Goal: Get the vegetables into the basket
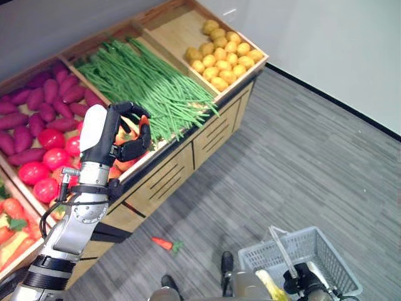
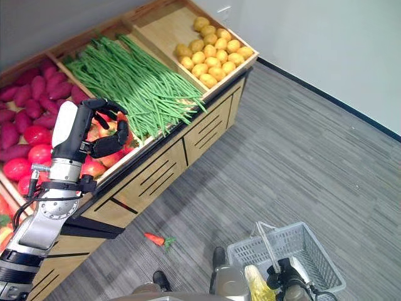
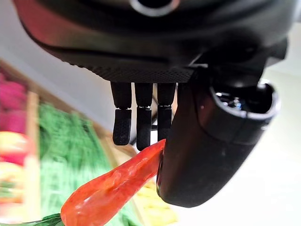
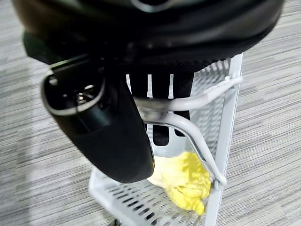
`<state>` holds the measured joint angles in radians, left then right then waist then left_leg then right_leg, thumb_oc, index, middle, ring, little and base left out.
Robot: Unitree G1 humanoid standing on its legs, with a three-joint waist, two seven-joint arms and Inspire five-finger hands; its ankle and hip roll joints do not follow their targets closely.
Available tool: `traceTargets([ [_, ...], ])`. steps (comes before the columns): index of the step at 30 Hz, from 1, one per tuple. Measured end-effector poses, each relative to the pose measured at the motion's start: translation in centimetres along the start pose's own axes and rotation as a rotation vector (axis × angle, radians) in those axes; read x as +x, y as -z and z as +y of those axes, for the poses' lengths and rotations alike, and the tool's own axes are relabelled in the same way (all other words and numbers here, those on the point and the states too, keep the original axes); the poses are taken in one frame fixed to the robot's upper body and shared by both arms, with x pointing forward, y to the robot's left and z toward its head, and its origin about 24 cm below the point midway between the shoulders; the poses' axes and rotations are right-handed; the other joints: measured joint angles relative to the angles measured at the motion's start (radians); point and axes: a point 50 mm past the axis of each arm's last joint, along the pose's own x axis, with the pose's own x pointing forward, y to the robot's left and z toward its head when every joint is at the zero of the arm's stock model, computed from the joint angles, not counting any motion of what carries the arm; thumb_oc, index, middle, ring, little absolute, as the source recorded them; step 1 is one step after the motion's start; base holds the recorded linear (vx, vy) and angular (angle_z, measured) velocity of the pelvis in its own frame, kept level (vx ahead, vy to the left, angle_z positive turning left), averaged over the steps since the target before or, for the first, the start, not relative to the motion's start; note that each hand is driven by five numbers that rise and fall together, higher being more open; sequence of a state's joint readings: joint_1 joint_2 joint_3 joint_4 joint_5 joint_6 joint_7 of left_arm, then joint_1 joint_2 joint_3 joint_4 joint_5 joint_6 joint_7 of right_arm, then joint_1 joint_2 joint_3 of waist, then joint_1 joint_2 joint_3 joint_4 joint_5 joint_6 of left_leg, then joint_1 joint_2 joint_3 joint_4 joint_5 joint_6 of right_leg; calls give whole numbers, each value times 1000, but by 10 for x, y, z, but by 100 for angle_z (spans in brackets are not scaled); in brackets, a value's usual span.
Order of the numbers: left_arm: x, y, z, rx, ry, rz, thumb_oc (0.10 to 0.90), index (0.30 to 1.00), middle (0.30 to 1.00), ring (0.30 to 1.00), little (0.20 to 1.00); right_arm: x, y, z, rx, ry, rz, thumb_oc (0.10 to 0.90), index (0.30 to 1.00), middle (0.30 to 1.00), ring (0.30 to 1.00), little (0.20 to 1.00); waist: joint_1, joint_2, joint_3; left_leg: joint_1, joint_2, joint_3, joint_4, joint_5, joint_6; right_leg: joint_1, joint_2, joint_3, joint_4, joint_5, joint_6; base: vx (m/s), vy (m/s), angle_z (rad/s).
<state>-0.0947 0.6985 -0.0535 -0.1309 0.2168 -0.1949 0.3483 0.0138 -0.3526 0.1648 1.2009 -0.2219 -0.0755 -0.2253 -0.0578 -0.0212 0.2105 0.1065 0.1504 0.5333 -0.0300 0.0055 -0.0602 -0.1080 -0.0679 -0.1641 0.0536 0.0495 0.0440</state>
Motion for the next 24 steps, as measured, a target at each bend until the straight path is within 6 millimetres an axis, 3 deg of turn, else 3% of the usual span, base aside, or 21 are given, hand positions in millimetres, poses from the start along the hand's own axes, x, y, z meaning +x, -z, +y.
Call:
traceTargets([
  [7, -1, 0, -3, -47, -5, 17, 400, 300, 300, 300, 300, -4, 15, 2, -8, -6, 39, 400, 300, 300, 300, 300, -28, 26, -15, 8, 7, 7, 8, 5, -3, 13, 15, 26, -45, 14, 3, 21, -178, -13],
  [11, -5, 0, -13, -94, 6, 35, 400, 300, 300, 300, 300, -3, 18, -5, -7, 13, 42, 400, 300, 300, 300, 300, -41, 64, -38, 16, 17, 0, 36, 8, -4, 39, 23, 38, -64, 28, -11, 5, -187, -10],
  [13, -4, -2, -19, -130, 14, 39, 400, 300, 300, 300, 300, -4, 20, -6, 0, 17, 49, 400, 300, 300, 300, 300, -39, 66, -41, 3, 28, -10, 84, 9, -5, 38, 25, 39, -56, 13, -5, -51, -136, -6],
  [15, -5, -3, -23, -156, 24, 44, 400, 300, 300, 300, 300, -2, 17, -8, 0, 25, 43, 400, 300, 300, 300, 300, -30, 62, -39, -28, 42, -38, 184, 8, -5, 30, 26, 59, -34, 11, -27, 25, -27, -29],
  [16, -6, -3, -25, -166, 25, 50, 400, 300, 300, 300, 300, -2, 16, -10, -3, 32, 40, 400, 300, 300, 300, 300, -13, 54, -37, -63, 40, -123, 255, 6, -5, 38, 22, 103, -34, 19, -45, 51, -1, -68],
  [17, -7, -3, -26, -171, 27, 50, 400, 300, 300, 300, 300, 0, 15, -15, -8, 45, 43, 400, 300, 300, 300, 300, 9, 38, -34, -80, 0, -289, 235, -34, -49, 37, 14, 141, -46, 26, -52, 62, 27, -95],
  [18, -7, -4, -26, -173, 25, 46, 400, 300, 300, 300, 300, 3, 12, -24, -13, 66, 53, 400, 300, 300, 300, 300, 19, 40, -35, -82, -59, -486, 96, -46, -67, 36, 16, 191, -68, 43, -47, 49, 43, -107],
  [20, -9, -3, -26, -173, 21, 49, 400, 300, 300, 300, 300, 8, -2, -32, -27, 84, 14, 400, 300, 300, 300, 300, 53, 39, -33, -129, -113, -657, -4, -22, -44, 22, 40, 280, -97, 62, -39, 33, 102, -147],
  [24, -9, -5, -28, -180, 29, 40, 400, 300, 300, 300, 300, 5, 1, -25, -23, 71, 7, 400, 300, 300, 300, 300, 6, 53, -37, -182, -86, -548, 28, 33, 10, 36, 67, 275, -121, 68, -33, 21, 203, -50],
])
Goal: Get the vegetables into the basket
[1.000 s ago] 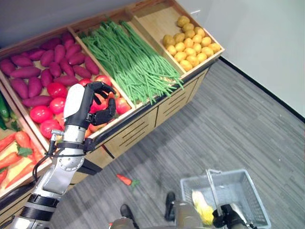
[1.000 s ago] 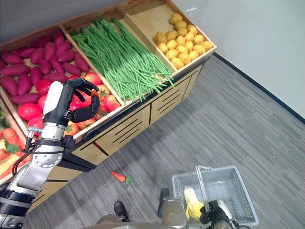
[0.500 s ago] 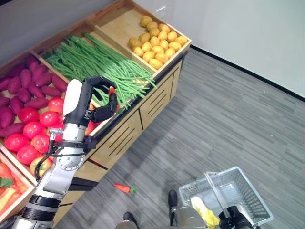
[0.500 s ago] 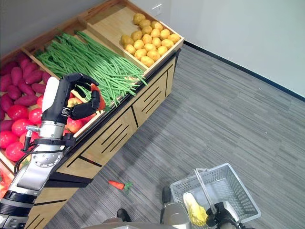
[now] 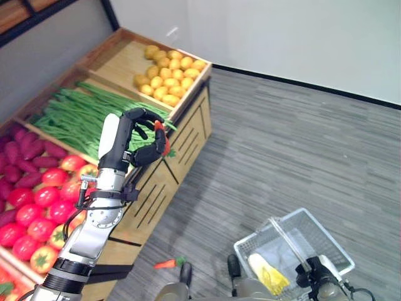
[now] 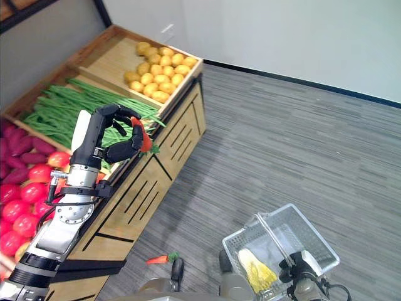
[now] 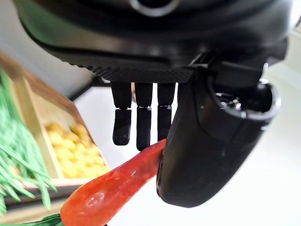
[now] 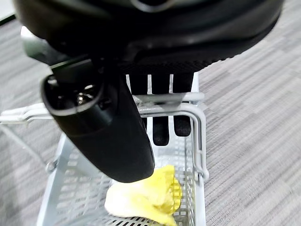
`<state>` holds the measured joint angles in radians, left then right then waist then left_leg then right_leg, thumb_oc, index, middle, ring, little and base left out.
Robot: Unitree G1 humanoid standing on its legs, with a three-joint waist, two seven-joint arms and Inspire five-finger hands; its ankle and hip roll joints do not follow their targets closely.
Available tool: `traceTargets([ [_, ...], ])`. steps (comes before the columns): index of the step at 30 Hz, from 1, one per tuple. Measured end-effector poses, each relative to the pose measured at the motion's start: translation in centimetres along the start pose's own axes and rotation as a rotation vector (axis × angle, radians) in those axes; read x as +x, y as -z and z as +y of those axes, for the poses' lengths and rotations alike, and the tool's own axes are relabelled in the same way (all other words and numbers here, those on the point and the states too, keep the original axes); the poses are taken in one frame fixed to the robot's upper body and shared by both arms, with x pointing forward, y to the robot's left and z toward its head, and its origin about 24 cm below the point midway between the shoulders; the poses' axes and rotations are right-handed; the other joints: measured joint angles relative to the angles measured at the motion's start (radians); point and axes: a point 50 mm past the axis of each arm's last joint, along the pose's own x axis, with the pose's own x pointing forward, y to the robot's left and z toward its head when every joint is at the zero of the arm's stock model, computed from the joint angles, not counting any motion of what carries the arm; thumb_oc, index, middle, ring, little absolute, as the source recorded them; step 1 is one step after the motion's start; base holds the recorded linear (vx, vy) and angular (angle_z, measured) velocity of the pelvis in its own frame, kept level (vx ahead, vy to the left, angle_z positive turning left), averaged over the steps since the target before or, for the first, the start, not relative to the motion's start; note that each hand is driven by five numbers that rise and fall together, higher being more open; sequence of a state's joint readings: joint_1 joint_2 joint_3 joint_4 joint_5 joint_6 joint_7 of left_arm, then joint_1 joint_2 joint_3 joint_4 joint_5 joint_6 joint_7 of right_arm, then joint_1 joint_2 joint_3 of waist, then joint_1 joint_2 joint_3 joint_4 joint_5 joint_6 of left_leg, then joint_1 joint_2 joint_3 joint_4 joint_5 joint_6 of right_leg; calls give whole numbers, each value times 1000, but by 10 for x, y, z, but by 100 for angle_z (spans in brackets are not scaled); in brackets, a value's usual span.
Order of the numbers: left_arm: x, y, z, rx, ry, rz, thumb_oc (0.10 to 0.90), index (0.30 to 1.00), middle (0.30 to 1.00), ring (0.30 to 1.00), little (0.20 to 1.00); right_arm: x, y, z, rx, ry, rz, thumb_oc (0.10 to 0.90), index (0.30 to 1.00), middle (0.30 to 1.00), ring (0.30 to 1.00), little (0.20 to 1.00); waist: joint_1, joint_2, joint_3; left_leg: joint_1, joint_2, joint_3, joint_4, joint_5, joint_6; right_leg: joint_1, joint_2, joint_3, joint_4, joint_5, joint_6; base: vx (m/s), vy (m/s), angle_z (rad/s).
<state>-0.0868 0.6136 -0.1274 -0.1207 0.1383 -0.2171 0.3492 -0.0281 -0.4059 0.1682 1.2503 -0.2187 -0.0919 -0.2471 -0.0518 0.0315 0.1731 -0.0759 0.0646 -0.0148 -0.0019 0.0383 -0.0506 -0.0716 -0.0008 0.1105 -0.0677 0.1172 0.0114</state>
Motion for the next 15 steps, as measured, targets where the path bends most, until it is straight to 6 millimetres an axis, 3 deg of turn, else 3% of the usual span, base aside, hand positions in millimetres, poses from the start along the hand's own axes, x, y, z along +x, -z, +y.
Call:
traceTargets([
  [2, 0, 0, 1, 7, 3, -1, 400, 300, 300, 300, 300, -3, 7, 5, 1, -13, 17, 400, 300, 300, 300, 300, 5, -21, 6, 17, -26, 51, -36, 15, 22, -23, -35, 0, 11, -6, 7, 7, 260, -56],
  [4, -2, 2, 2, 19, 14, 6, 400, 300, 300, 300, 300, -5, 11, 11, 3, -28, 30, 400, 300, 300, 300, 300, -5, -22, 8, 42, -55, 92, -88, 48, 50, -40, -70, 12, 25, 1, 48, -2, 228, -42],
  [9, -2, 2, 2, 29, 26, 3, 400, 300, 300, 300, 300, -8, 11, 21, 13, -49, 32, 400, 300, 300, 300, 300, -25, -32, 13, 71, -101, 150, -87, 39, 77, -42, -108, 53, 37, 10, 104, -88, 179, -31],
  [10, -2, 3, 3, 32, 23, 5, 400, 300, 300, 300, 300, -7, 7, 20, 16, -42, 22, 400, 300, 300, 300, 300, -17, -35, 14, 70, -104, 175, -87, 37, 82, -71, -107, 77, 59, 12, 109, -109, 67, -92],
  [11, -1, 3, 6, 46, 23, -1, 400, 300, 300, 300, 300, -3, -10, 17, 29, -34, -22, 400, 300, 300, 300, 300, -18, -53, 27, 65, -108, 231, -87, 31, 90, -102, -106, 99, 69, 31, 136, -161, 56, -108],
  [12, 2, 1, 3, 43, 35, -12, 400, 300, 300, 300, 300, -1, -24, 19, 43, -37, -51, 400, 300, 300, 300, 300, -36, -77, 46, 65, -115, 252, -87, 21, 99, -106, -126, 70, 56, 28, 144, -231, 70, -100],
  [13, 2, 0, 3, 43, 37, -21, 400, 300, 300, 300, 300, -2, -22, 24, 45, -40, -38, 400, 300, 300, 300, 300, -33, -101, 62, 49, -123, 275, -50, 5, 98, -125, -130, 20, 73, 53, 130, -305, 73, -61],
  [14, 1, 1, 6, 48, 28, -15, 400, 300, 300, 300, 300, -1, -28, 24, 38, -40, -53, 400, 300, 300, 300, 300, -22, -99, 70, 21, -95, 327, -9, -3, 120, -131, -125, -60, -8, 136, 152, -260, 24, -128],
  [15, -2, 9, 8, 60, 17, 32, 400, 300, 300, 300, 300, 0, -32, 25, 23, -45, -47, 400, 300, 300, 300, 300, 38, -65, 92, 21, -19, 405, 11, -3, 120, -159, -140, -407, 244, -53, 39, -157, -58, -121],
])
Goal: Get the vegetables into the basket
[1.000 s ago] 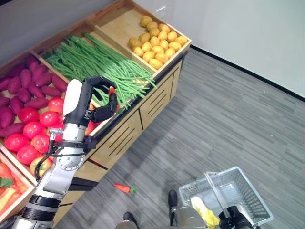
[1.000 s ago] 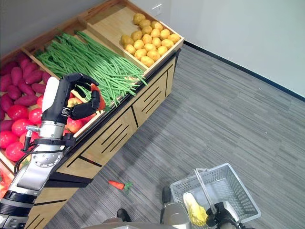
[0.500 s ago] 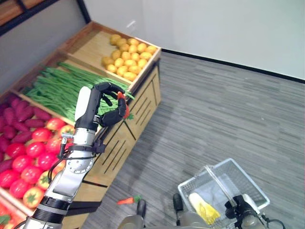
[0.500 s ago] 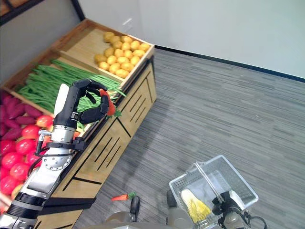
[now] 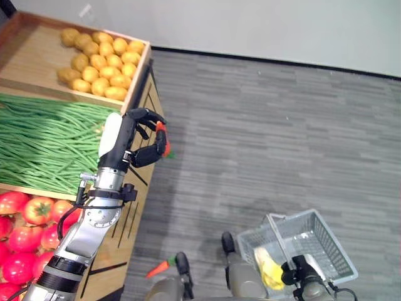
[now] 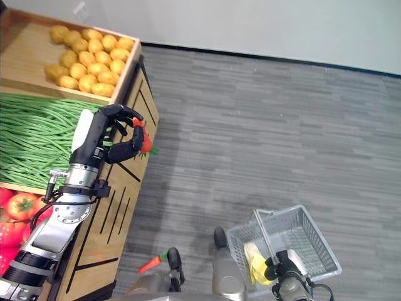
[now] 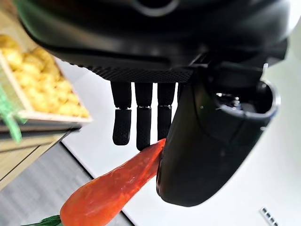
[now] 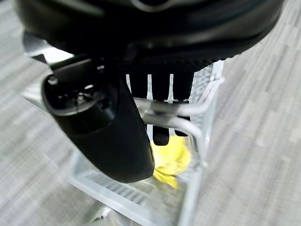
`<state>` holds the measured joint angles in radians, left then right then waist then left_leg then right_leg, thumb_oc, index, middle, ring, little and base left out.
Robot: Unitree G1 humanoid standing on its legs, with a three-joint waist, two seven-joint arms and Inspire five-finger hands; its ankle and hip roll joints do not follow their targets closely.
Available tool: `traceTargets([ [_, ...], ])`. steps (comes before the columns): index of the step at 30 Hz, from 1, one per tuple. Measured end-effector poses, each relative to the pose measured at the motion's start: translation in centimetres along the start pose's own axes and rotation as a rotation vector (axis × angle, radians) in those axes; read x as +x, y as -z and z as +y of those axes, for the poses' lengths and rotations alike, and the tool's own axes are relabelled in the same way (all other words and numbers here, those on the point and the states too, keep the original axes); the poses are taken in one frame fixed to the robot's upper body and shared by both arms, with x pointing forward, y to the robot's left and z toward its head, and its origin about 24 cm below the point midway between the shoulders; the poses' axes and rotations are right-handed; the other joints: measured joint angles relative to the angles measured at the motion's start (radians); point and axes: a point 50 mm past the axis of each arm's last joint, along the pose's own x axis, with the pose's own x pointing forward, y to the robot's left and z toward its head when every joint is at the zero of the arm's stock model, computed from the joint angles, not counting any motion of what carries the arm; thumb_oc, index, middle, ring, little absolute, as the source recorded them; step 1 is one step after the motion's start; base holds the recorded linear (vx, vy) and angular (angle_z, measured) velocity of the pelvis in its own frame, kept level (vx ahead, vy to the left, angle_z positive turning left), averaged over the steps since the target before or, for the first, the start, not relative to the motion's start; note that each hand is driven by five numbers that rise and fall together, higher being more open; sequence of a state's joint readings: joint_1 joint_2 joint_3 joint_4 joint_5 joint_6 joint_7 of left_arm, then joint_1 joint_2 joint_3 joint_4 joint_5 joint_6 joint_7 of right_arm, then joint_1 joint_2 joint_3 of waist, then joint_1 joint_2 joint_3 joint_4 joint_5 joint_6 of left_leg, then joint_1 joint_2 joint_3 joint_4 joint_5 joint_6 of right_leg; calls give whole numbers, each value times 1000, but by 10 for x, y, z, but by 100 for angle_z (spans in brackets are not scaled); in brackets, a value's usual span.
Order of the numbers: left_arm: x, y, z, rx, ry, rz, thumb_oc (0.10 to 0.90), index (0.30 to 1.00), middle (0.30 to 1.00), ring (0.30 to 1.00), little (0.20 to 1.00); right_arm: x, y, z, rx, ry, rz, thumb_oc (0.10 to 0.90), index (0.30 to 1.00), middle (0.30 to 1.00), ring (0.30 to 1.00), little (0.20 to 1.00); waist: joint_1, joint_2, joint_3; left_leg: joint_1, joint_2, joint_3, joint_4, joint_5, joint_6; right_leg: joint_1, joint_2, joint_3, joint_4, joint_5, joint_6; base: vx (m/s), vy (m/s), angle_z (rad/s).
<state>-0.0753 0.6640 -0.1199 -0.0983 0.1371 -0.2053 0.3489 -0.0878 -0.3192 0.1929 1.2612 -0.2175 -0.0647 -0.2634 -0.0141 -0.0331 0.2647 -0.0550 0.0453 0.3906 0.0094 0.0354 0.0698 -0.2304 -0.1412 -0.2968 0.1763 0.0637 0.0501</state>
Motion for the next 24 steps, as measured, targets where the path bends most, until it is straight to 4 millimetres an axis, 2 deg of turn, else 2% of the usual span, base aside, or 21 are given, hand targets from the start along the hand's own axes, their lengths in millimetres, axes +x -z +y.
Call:
traceTargets([
  [1, -2, 2, -1, -2, 2, 18, 400, 300, 300, 300, 300, 0, 4, -3, 2, 5, 8, 400, 300, 300, 300, 300, 4, 19, 2, 15, 21, 1, -2, -1, 0, 19, -19, 20, 151, -84, 34, -90, -104, -119],
  [2, -1, 1, 3, 6, -12, 9, 400, 300, 300, 300, 300, -2, 12, -1, 8, 2, 25, 400, 300, 300, 300, 300, 22, 20, -2, 31, 33, 1, -9, -1, -17, 92, -51, 82, 157, -133, 91, -53, -166, -26],
  [3, 1, 1, 9, 14, -36, 7, 400, 300, 300, 300, 300, -3, 14, -1, 19, 4, 26, 400, 300, 300, 300, 300, 24, 3, -9, 40, 25, -6, -16, 13, -60, 196, -56, 148, 14, -138, 115, -62, -257, -27],
  [4, -1, 2, 7, 5, -31, 13, 400, 300, 300, 300, 300, -3, 16, -7, 13, 23, 21, 400, 300, 300, 300, 300, 23, 28, -27, 53, 47, -9, -38, 40, -92, 239, -22, 152, -88, -132, 96, -86, -359, -22],
  [6, -4, 2, 1, -27, -37, 24, 400, 300, 300, 300, 300, -3, 14, -10, 12, 32, 1, 400, 300, 300, 300, 300, 20, 48, -61, 46, 92, -13, -35, 63, -119, 238, 31, 168, -136, -108, 63, -54, -262, -45],
  [8, -9, 5, -3, -33, -20, 44, 400, 300, 300, 300, 300, -3, 12, -6, 11, 22, -4, 400, 300, 300, 300, 300, 20, 46, -102, 36, 130, -12, -36, 80, -132, 233, 65, 192, -170, -84, 29, -50, -234, -48],
  [10, -12, 4, -10, -60, -12, 53, 400, 300, 300, 300, 300, -4, 20, -13, -18, 33, 2, 400, 300, 300, 300, 300, -5, 47, -111, 28, 145, -37, -32, 118, -134, 236, 87, 184, -176, -77, 26, -50, -248, -10],
  [12, -17, 7, -13, -71, 2, 75, 400, 300, 300, 300, 300, -6, 25, -11, -22, 27, 8, 400, 300, 300, 300, 300, -6, 43, -123, 29, 164, -37, -34, 145, -135, 243, 103, 188, -189, -70, 15, -41, -198, -3],
  [13, -18, 7, -15, -90, 1, 84, 400, 300, 300, 300, 300, -8, 31, -9, -27, 19, 25, 400, 300, 300, 300, 300, -7, 45, -124, 28, 171, -48, -31, 173, -149, 250, 114, 181, -193, -69, 13, -40, -200, 11],
  [15, -20, 9, -16, -103, 2, 97, 400, 300, 300, 300, 300, -7, 31, -10, -29, 21, 22, 400, 300, 300, 300, 300, -2, 48, -126, 27, 177, -65, -27, 202, -166, 249, 115, 181, -196, -66, 2, -34, -112, 1],
  [16, -22, 11, -17, -114, 3, 111, 400, 300, 300, 300, 300, -6, 29, -12, -34, 23, 17, 400, 300, 300, 300, 300, 4, 48, -125, 20, 177, -134, -6, 211, -179, 246, 118, 191, -187, -69, -13, -30, -31, -45],
  [17, -24, 10, -24, -129, 31, 117, 400, 300, 300, 300, 300, -5, 30, -18, -44, 37, 22, 400, 300, 300, 300, 300, 36, 45, -126, 11, 171, -273, 31, 212, -198, 247, 104, 224, -182, -57, -31, 14, 15, -43],
  [18, -25, 9, -28, -135, 49, 115, 400, 300, 300, 300, 300, -3, 29, -25, -50, 55, 19, 400, 300, 300, 300, 300, 34, 42, -125, 10, 146, -335, 22, 191, -230, 244, 92, 226, -181, -54, -30, 48, 36, -40],
  [19, -26, 9, -30, -141, 67, 110, 400, 300, 300, 300, 300, -2, 28, -33, -58, 73, 18, 400, 300, 300, 300, 300, 29, 54, -132, 26, 116, -379, -26, 172, -238, 242, 88, 238, -184, -51, -24, 77, 77, -8],
  [20, -26, 8, -31, -144, 78, 107, 400, 300, 300, 300, 300, -1, 29, -38, -66, 85, 19, 400, 300, 300, 300, 300, 28, 67, -139, 50, 96, -403, -76, 160, -232, 238, 89, 241, -187, -48, -20, 52, 80, -10],
  [21, -26, 7, -32, -148, 81, 101, 400, 300, 300, 300, 300, -1, 30, -43, -72, 95, 19, 400, 300, 300, 300, 300, 23, 81, -148, 59, 87, -379, -97, 163, -224, 237, 95, 241, -192, -45, -15, 31, 60, -2],
  [22, -22, 3, -32, -163, 81, 79, 400, 300, 300, 300, 300, 0, 30, -46, -75, 102, 20, 400, 300, 300, 300, 300, 11, 97, -158, 58, 91, -298, -98, 120, -180, 234, 110, 234, -201, -39, -7, 18, 93, -4],
  [24, -19, 1, -31, -177, 85, 67, 400, 300, 300, 300, 300, 1, 26, -47, -75, 105, 10, 400, 300, 300, 300, 300, 22, 90, -157, 51, 97, -288, -98, 66, -169, 221, 112, 246, -216, -24, 10, 26, 130, -18],
])
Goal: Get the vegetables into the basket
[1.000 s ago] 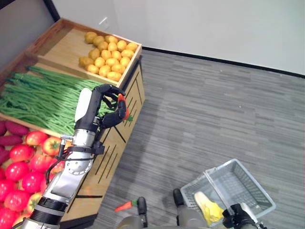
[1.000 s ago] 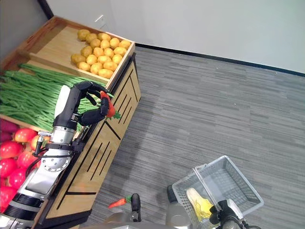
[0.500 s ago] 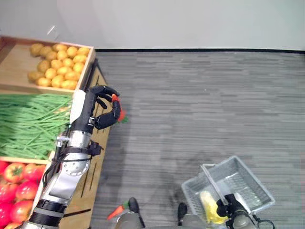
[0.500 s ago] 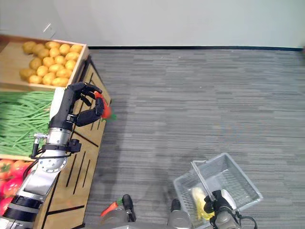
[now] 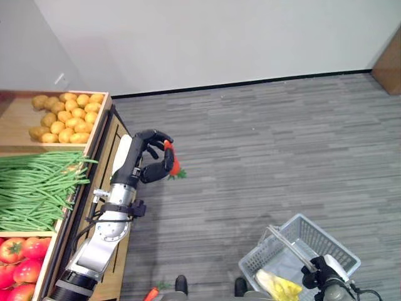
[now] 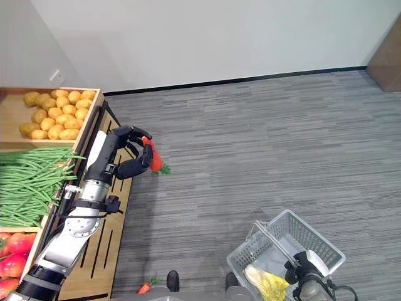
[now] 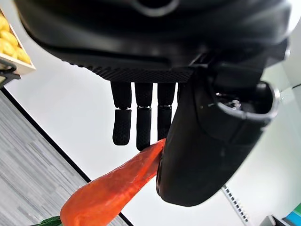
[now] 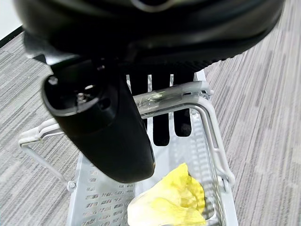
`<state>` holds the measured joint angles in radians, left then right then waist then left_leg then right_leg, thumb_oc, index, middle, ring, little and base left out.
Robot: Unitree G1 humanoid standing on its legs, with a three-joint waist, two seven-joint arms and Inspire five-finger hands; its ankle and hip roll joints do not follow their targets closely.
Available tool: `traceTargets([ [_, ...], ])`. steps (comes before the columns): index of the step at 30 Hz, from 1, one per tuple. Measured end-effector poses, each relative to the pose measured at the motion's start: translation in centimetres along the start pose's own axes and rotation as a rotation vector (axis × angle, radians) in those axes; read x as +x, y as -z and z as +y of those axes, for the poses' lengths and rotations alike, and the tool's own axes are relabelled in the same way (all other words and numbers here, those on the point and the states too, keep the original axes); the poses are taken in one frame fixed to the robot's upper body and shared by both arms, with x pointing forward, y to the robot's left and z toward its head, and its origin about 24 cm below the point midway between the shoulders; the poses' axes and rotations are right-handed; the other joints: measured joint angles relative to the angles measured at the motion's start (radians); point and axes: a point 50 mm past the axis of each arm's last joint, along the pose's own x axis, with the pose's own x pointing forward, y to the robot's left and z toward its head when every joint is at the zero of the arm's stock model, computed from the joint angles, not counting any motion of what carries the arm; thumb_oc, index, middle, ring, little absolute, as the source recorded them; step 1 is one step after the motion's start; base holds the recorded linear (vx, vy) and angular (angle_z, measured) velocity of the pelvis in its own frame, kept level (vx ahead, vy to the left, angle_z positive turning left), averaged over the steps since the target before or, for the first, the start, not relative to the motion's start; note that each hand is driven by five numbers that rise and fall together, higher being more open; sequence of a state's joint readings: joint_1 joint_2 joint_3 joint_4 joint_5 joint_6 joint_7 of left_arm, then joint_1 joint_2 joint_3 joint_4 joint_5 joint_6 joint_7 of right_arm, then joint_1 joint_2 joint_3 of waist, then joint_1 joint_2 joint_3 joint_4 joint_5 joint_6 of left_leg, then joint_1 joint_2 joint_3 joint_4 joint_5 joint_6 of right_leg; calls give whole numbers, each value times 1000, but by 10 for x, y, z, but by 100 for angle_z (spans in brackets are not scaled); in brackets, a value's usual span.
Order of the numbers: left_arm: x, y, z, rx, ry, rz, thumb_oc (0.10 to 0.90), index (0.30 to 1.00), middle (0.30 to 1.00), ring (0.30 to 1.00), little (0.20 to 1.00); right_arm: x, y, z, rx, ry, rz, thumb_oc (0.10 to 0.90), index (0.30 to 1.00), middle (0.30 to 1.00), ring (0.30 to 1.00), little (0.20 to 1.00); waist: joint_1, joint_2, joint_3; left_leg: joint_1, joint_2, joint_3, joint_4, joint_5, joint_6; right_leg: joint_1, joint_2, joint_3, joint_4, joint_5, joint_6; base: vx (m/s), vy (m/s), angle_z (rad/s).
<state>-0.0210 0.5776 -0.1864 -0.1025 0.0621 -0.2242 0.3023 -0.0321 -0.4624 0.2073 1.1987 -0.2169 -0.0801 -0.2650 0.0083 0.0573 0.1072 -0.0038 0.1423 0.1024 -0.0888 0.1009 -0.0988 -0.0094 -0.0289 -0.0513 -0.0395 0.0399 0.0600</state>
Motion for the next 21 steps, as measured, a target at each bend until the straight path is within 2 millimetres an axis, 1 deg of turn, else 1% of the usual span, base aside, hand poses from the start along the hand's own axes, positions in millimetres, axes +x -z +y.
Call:
traceTargets([
  [1, -1, 1, -1, -9, 9, 7, 400, 300, 300, 300, 300, 1, -3, -1, 1, 4, -11, 400, 300, 300, 300, 300, 6, -14, 5, -2, -16, 17, 0, -2, 7, -10, -15, 14, -7, 10, 12, 56, 145, -37],
  [2, -2, 3, -3, -31, 27, 22, 400, 300, 300, 300, 300, 4, -13, -4, -7, 9, -33, 400, 300, 300, 300, 300, 12, -22, 6, -2, -40, 36, 0, -10, 25, -6, -39, 33, -28, 27, 27, 41, 82, -46],
  [3, -2, 2, -7, -50, 72, 25, 400, 300, 300, 300, 300, 8, -27, -10, -25, 21, -60, 400, 300, 300, 300, 300, 4, -26, 5, 1, -61, 52, -1, -14, 41, -1, -60, 48, -46, 48, 36, 58, 146, -31],
  [5, -4, 1, -14, -75, 135, 27, 400, 300, 300, 300, 300, 10, -42, -14, -25, 30, -109, 400, 300, 300, 300, 300, 6, -30, 5, 8, -80, 52, 0, -16, 55, 6, -78, 49, -46, 50, 43, 39, 113, -5],
  [6, -4, 0, -17, -95, 157, 26, 400, 300, 300, 300, 300, 13, -56, -21, -41, 43, -131, 400, 300, 300, 300, 300, 3, -30, 5, 10, -85, 53, -1, -19, 58, 8, -79, 51, -46, 51, 45, 26, 66, 1],
  [7, -2, -4, -24, -115, 211, 11, 400, 300, 300, 300, 300, 15, -70, -34, -74, 74, -190, 400, 300, 300, 300, 300, 6, -30, 5, 10, -89, 55, -1, -19, 62, 8, -86, 52, -46, 52, 48, 8, 41, -5],
  [9, -4, -13, -32, -122, 312, -25, 400, 300, 300, 300, 300, 14, -108, -55, -71, 140, -326, 400, 300, 300, 300, 300, 5, -36, 5, 16, -92, 71, 0, -19, 66, 8, -88, 62, -47, 54, 51, 1, 30, -11],
  [10, -4, -14, -33, -126, 326, -29, 400, 300, 300, 300, 300, 14, -116, -58, -79, 149, -347, 400, 300, 300, 300, 300, 4, -36, 5, 16, -92, 72, 0, -19, 66, 7, -89, 64, -47, 54, 51, 10, 12, -11],
  [11, -3, -23, -42, -157, 404, -63, 400, 300, 300, 300, 300, 9, -148, -73, -78, 191, -462, 400, 300, 300, 300, 300, 5, -37, 5, 18, -90, 75, 0, -19, 66, 7, -87, 67, -47, 55, 52, 19, 3, -6],
  [12, -4, -26, -44, -170, 419, -73, 400, 300, 300, 300, 300, 7, -160, -76, -79, 201, -502, 400, 300, 300, 300, 300, 5, -37, 5, 19, -88, 76, 0, -19, 66, 7, -86, 69, -47, 55, 52, 19, -9, -5],
  [13, -4, -28, -45, -180, 428, -80, 400, 300, 300, 300, 300, 5, -167, -78, -75, 207, -525, 400, 300, 300, 300, 300, 6, -37, 5, 19, -87, 76, 0, -18, 66, 7, -86, 68, -47, 55, 52, 0, 0, 0],
  [14, -4, -28, -46, -181, 429, -80, 400, 300, 300, 300, 300, 5, -168, -79, -75, 208, -527, 400, 300, 300, 300, 300, 6, -37, 5, 19, -87, 75, 0, -18, 66, 8, -85, 68, -47, 55, 52, 0, 0, 0],
  [15, -2, -31, -49, -218, 452, -85, 400, 300, 300, 300, 300, 3, -182, -83, -95, 219, -558, 400, 300, 300, 300, 300, 8, -36, 4, 20, -85, 76, 0, -18, 65, 8, -83, 69, -47, 55, 52, 0, 0, 0],
  [19, 0, -38, -58, -268, 507, -107, 400, 300, 300, 300, 300, 0, -193, -86, -100, 228, -587, 400, 300, 300, 300, 300, 21, -36, 4, 21, -83, 75, 0, -18, 65, 9, -77, 68, -47, 55, 52, 0, 0, 0],
  [21, 1, -39, -69, -288, 535, -105, 400, 300, 300, 300, 300, -4, -203, -84, -84, 224, -620, 400, 300, 300, 300, 300, 18, -36, 4, 22, -83, 77, 0, -18, 65, 9, -77, 69, -47, 55, 52, 8, -13, -2],
])
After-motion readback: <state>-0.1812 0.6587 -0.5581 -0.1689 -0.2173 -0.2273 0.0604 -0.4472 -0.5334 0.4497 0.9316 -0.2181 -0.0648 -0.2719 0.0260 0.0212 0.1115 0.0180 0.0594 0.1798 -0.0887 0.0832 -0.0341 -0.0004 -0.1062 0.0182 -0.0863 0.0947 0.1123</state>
